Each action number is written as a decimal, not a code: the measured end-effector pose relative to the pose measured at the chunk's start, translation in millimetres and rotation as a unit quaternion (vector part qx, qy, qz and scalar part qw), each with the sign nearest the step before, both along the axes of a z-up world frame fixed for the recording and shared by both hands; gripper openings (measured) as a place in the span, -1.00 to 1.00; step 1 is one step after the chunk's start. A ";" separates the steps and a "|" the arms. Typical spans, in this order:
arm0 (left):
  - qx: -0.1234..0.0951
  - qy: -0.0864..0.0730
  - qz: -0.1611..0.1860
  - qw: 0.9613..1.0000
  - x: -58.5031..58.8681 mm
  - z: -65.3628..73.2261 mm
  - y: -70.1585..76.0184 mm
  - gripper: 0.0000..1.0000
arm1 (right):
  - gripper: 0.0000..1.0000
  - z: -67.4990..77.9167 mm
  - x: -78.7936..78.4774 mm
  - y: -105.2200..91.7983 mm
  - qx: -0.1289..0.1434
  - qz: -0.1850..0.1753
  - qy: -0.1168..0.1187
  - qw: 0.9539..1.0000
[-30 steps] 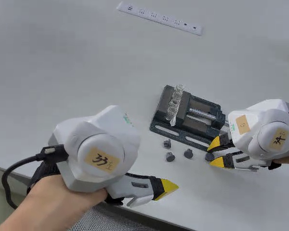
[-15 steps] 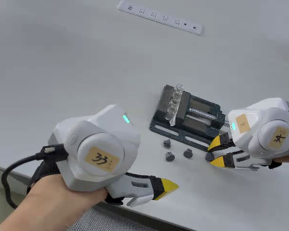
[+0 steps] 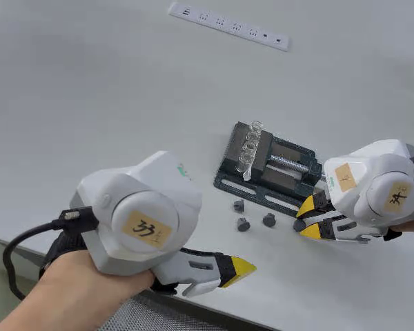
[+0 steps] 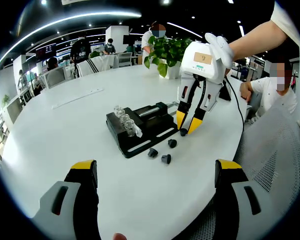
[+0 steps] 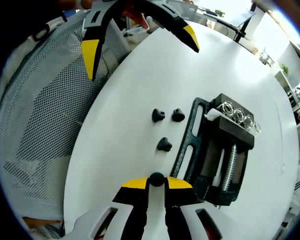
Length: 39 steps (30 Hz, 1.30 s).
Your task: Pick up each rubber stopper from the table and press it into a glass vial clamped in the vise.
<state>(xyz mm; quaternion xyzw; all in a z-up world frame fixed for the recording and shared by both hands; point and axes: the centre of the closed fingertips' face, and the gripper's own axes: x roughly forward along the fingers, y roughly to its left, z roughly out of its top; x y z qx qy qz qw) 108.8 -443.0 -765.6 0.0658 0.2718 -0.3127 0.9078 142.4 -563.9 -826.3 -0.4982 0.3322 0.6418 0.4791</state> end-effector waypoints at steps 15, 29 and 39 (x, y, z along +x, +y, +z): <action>0.005 -0.002 0.003 1.000 4.2 1.0 8.5 0.95 | -0.87 12.4 5.2 10.3 0.015 -0.011 0.015 1.000; 0.020 -0.012 -0.011 1.000 20.7 6.0 21.4 0.96 | -0.88 56.0 52.8 33.1 0.015 0.004 0.004 1.000; 0.012 -0.010 -0.005 1.000 26.9 7.0 19.9 0.95 | -0.88 80.4 94.0 66.5 0.022 0.020 -0.008 1.000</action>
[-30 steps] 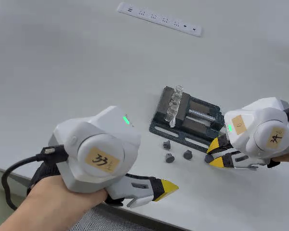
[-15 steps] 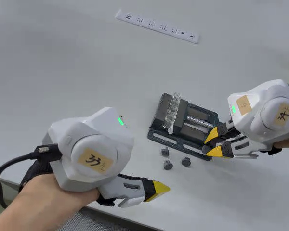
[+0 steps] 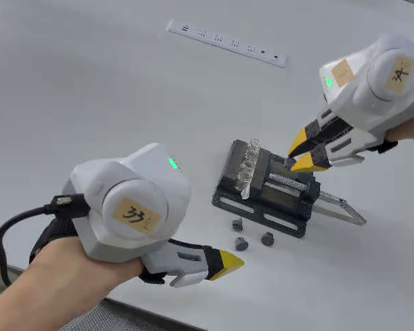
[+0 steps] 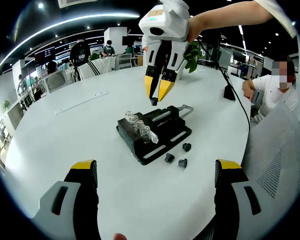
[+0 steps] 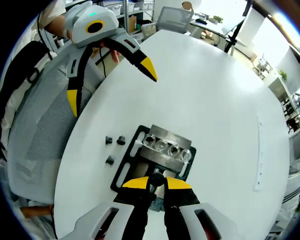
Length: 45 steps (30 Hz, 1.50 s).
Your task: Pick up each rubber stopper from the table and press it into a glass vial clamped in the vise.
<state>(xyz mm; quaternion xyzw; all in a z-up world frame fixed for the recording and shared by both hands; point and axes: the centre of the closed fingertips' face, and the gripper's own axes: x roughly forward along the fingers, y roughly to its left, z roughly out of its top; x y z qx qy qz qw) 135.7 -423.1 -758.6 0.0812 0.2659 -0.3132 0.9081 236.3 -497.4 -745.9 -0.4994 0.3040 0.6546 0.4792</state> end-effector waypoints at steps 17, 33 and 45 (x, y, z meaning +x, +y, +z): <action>-0.014 0.002 0.004 1.000 11.3 -4.4 -7.8 0.95 | -0.89 -5.4 27.4 30.8 -0.002 0.009 0.007 1.000; -0.018 0.012 0.007 1.000 11.2 -10.2 -6.0 0.94 | -0.90 -15.1 23.6 41.4 -0.018 0.034 0.019 0.999; -0.019 0.021 0.003 1.000 8.8 -15.5 -9.0 0.93 | -0.90 -22.2 21.1 39.9 -0.031 0.047 0.017 0.998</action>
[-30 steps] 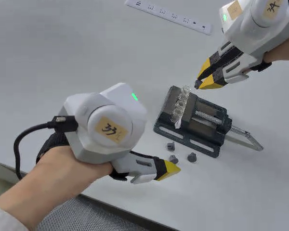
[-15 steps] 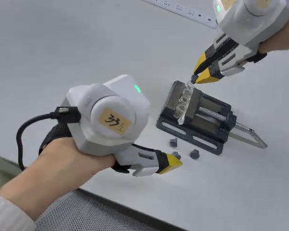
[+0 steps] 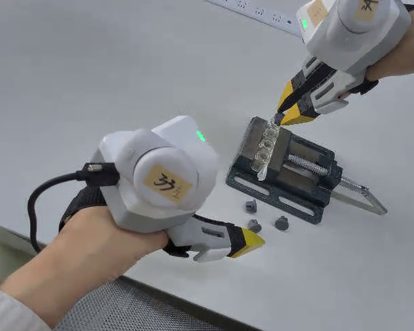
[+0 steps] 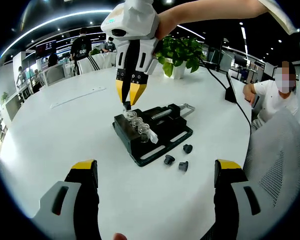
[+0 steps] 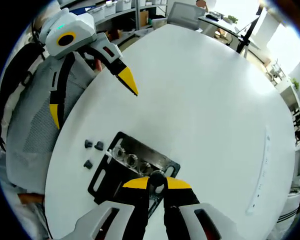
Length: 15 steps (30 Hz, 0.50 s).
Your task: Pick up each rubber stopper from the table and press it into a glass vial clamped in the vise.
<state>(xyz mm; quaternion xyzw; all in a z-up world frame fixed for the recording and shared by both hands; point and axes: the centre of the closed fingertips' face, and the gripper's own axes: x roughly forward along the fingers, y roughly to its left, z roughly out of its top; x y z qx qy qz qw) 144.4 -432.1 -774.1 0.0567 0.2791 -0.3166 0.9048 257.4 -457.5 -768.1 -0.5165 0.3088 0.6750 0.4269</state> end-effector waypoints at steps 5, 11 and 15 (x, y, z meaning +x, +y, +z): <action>0.000 0.001 0.000 1.000 0.3 -0.9 -0.4 0.93 | -0.90 -1.1 1.8 1.0 -0.001 0.004 -0.001 1.000; -0.001 0.002 -0.001 1.000 -0.7 -1.8 -1.4 0.93 | -0.90 2.0 5.3 6.6 0.013 -0.002 -0.002 1.000; 0.000 0.004 0.001 1.000 -2.1 -3.7 -0.2 0.93 | -0.90 -1.5 2.9 4.7 0.002 0.007 -0.003 1.000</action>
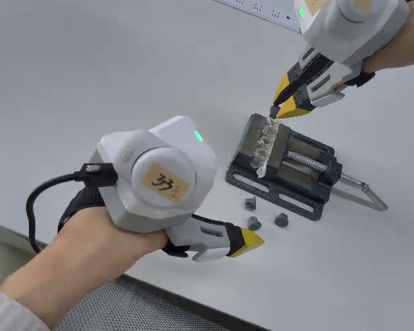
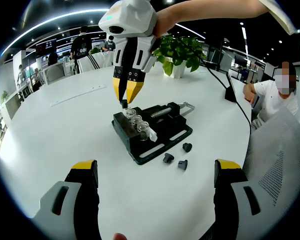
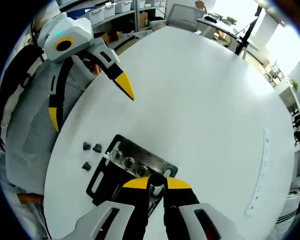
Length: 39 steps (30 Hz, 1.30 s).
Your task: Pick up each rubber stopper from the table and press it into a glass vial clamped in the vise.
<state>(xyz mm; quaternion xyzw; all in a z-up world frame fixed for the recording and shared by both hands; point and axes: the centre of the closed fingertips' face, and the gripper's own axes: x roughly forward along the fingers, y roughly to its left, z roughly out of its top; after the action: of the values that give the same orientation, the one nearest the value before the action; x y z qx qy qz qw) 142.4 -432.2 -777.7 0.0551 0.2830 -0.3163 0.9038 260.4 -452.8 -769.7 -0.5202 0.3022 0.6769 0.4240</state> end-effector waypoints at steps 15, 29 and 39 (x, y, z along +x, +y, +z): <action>-0.002 0.000 0.003 1.000 -0.5 -1.0 1.6 0.92 | -0.90 0.5 -2.5 -4.2 -0.009 0.000 0.003 1.000; -0.003 0.003 0.002 1.000 -1.9 -2.8 0.1 0.92 | -0.92 0.1 -4.0 -3.4 -0.025 -0.033 -0.001 0.999; -0.004 0.000 0.003 1.000 -0.8 -0.4 0.5 0.92 | -0.94 -1.6 2.5 -3.2 -0.051 -0.067 -0.012 0.996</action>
<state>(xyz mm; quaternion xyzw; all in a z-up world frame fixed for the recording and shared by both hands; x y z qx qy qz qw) 141.5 -431.8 -778.1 0.0503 0.2816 -0.3146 0.9051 262.9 -456.0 -771.3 -0.5282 0.3656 0.6239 0.4450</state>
